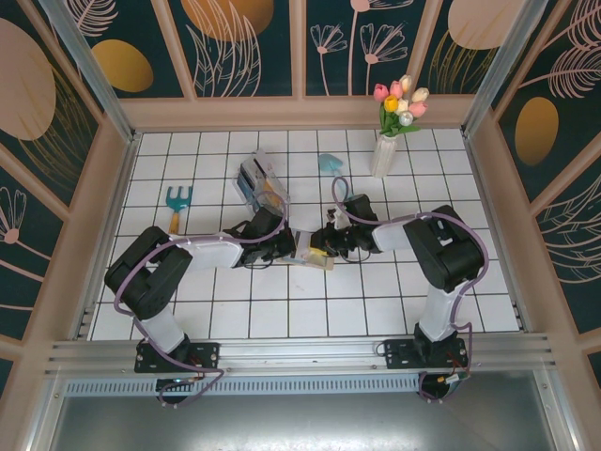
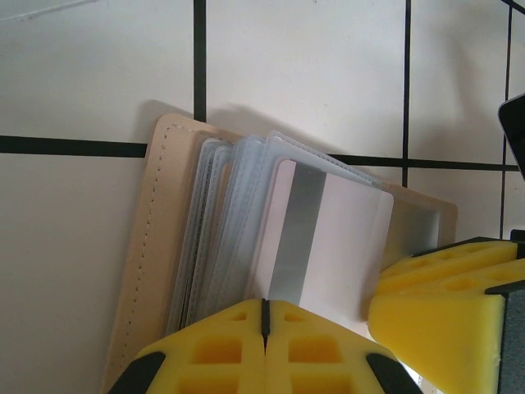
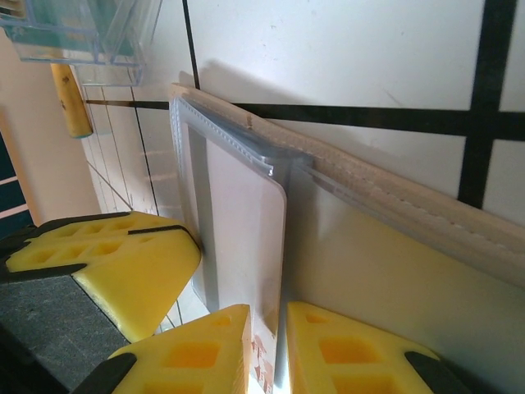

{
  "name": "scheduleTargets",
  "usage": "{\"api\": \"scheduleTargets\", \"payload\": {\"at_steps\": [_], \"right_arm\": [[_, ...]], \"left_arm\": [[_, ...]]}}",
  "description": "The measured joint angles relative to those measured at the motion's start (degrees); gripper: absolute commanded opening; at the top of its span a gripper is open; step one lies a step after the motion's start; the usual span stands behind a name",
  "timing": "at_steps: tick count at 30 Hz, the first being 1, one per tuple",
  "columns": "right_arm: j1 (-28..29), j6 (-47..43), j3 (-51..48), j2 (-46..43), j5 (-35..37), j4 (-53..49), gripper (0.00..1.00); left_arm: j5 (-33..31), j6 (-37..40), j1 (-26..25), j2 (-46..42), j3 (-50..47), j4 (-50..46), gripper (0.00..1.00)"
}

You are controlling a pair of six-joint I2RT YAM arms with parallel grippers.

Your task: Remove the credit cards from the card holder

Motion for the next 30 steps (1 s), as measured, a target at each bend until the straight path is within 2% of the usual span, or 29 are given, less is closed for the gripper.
{"api": "scheduleTargets", "payload": {"at_steps": [7,14,17,19,30], "right_arm": [[0.3,0.2,0.6,0.6,-0.1,0.2,0.21],[0.5,1.1,0.5,1.1,0.4,1.3,0.10],[0.3,1.4,-0.1,1.1,0.5,1.9,0.05],[0.1,1.3,-0.4,1.0,0.4,2.3,0.03],[-1.1,-2.1,-0.8,-0.2,0.0,-1.2,0.01]], "left_arm": [[0.0,0.0,0.0,0.0,-0.1,0.2,0.00],[-0.3,0.0,0.0,0.0,-0.8,1.3,0.00],[-1.1,0.0,0.0,-0.3,-0.9,1.1,0.12],[-1.6,-0.4,0.0,-0.6,-1.2,1.0,0.15],[-2.2,-1.1,0.3,-1.6,-2.5,0.4,0.06]]}}
